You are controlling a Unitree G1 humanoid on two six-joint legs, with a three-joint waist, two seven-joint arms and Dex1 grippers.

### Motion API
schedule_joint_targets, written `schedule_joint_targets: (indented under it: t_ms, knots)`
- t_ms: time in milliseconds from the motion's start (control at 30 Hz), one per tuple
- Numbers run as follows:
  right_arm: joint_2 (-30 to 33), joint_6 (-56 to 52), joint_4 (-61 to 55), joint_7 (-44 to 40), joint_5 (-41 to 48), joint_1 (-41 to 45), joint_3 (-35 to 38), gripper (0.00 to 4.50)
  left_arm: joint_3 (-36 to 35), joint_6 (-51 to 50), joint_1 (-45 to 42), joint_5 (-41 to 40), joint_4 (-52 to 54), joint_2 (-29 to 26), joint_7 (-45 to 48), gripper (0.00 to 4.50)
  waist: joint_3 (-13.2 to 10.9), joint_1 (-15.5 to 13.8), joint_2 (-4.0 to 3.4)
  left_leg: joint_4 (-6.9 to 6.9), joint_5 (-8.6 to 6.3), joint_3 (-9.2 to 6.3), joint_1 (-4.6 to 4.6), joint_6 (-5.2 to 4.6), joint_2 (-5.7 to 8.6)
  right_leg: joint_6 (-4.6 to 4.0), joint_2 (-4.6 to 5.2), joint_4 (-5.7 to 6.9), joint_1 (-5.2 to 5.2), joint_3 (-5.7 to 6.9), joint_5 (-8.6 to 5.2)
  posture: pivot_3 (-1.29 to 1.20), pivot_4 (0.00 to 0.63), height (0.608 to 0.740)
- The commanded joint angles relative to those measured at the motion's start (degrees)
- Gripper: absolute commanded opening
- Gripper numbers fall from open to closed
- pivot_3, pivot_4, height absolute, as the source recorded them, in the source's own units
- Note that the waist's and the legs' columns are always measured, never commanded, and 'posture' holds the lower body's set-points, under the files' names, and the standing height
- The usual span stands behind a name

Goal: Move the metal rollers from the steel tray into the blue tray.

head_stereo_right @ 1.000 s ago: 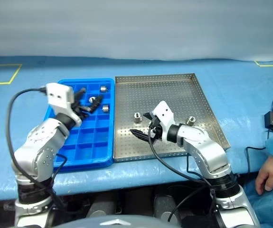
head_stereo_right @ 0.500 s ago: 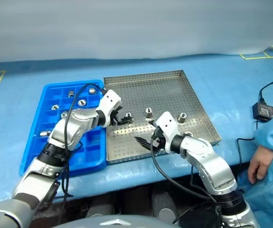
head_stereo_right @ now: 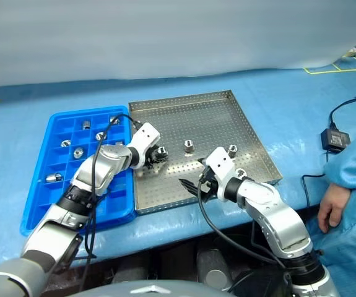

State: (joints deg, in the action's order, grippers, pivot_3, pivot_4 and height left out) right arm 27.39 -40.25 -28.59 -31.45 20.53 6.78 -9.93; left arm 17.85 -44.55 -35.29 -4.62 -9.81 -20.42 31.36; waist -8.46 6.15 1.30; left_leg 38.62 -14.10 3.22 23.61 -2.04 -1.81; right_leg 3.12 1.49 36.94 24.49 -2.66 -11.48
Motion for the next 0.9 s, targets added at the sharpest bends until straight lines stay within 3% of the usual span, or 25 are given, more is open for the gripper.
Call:
schedule_joint_targets:
  t_ms: [33,167,567,767,900]
  knots:
    - [0.25,-0.02,-2.17,0.18,-0.10,1.41,0.53,4.50,0.11,-0.26,1.51,0.24,0.81,0.45,0.76,2.39,0.00,0.08,0.00,0.00,0.00,0.00,0.01,0.00,0.00,0.00,0.00,0.00,0.00,0.00,0.00,-0.18,0.150,0.740]
    - [0.48,-0.34,-2.12,0.29,-0.37,1.99,0.38,4.50,-0.65,0.22,1.44,-0.49,1.73,0.99,1.47,1.67,0.00,0.07,0.00,0.00,0.00,0.00,0.02,0.00,0.00,0.00,0.01,-0.01,0.01,0.00,0.01,-0.19,0.150,0.740]
    - [-0.82,-0.35,-0.62,0.05,-0.89,3.06,-1.41,4.50,-9.15,-1.64,1.45,-5.91,9.31,2.03,0.95,1.67,-0.02,0.68,0.02,0.00,0.00,-0.03,0.15,0.00,0.02,-0.06,0.02,-0.02,0.09,0.01,0.07,-0.19,0.150,0.740]
    - [0.72,0.91,2.83,-6.36,-0.61,5.51,-5.50,4.50,-15.40,-7.56,9.30,-9.94,28.42,-3.92,1.12,1.67,-0.04,0.67,0.01,-0.08,-0.01,-0.05,0.09,0.00,-0.29,-0.13,0.01,0.00,0.08,0.01,0.19,-0.06,0.150,0.740]
    - [-1.19,1.50,2.47,-11.18,2.77,9.80,-6.45,4.50,-22.28,-13.93,19.72,-12.46,43.67,-7.88,-0.91,1.67,-0.08,-0.29,0.01,-0.10,-0.01,-0.05,0.07,0.00,-0.37,-0.06,-0.04,0.00,0.11,0.03,0.20,0.02,0.150,0.740]
